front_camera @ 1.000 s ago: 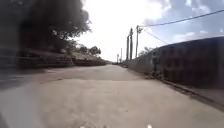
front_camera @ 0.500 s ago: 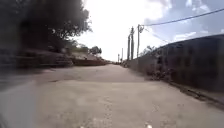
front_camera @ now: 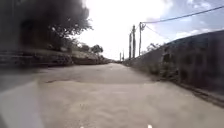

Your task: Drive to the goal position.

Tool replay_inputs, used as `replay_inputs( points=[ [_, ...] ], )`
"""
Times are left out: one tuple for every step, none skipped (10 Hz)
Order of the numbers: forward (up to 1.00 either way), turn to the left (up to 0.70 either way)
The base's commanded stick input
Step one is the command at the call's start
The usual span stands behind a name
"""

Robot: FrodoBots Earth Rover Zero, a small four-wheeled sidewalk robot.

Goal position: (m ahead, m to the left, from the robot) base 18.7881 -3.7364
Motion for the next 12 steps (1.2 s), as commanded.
replay_inputs(
  points=[
    [0.7,0.0],
    [0.7,-0.01],
    [0.7,-0.08],
    [0.7,-0.15],
    [0.7,-0.13],
    [0.7,-0.06],
    [0.7,0.0],
    [0.7,0.0],
    [0.7,0.0],
    [0.7,0.0],
    [0.7,0.0],
    [0.7,0.0]
  ],
)
